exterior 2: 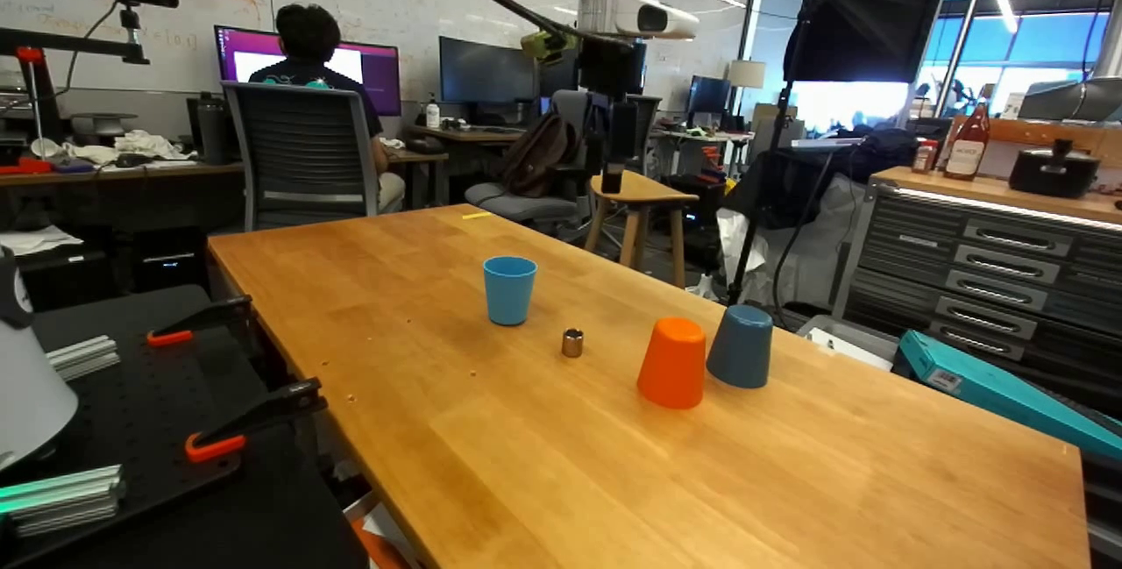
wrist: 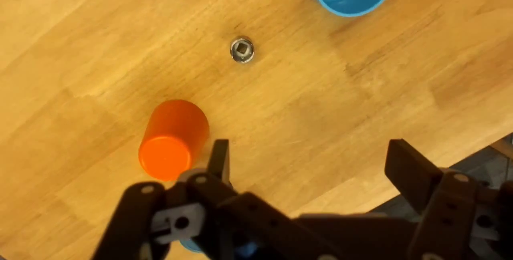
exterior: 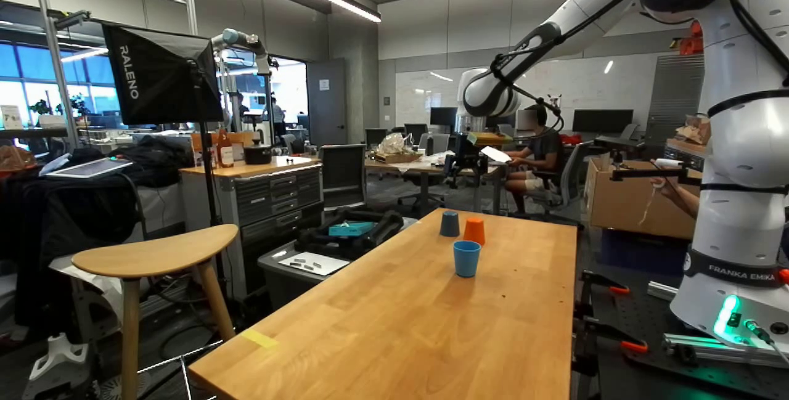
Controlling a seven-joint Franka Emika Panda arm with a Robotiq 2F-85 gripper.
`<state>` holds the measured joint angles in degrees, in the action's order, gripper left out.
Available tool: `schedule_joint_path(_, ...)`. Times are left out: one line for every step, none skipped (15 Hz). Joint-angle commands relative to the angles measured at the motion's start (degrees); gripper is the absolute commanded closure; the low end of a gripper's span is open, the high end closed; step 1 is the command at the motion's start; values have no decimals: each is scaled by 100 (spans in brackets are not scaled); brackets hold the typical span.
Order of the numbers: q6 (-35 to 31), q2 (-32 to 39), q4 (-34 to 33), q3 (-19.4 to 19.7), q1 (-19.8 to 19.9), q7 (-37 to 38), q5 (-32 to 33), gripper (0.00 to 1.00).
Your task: Put the ring in the cup
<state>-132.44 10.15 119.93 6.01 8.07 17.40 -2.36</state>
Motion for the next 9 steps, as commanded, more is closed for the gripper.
schedule_joint_path(504,802,-389,198,-136,590,392,0)
schedule_joint_path(620,994,-439,213,-136,677,404,0)
schedule_joint_path(655,1188,-500,217,-129,696,340,0)
schedule_joint_path(649,1358,-553,227,-117,708,260,0)
schedule_joint_path(643,1523,-616,243,-129,765,231,0)
schedule_joint_path(549,1666,-664,243,-144,798,206,0)
schedule_joint_path(469,1781,-706,238,-138,802,160,0)
schedule_joint_path(403,1884,-756,239,-141,812,138,0)
schedule_joint_path(363,1979,-816,233,-142,825,101,0)
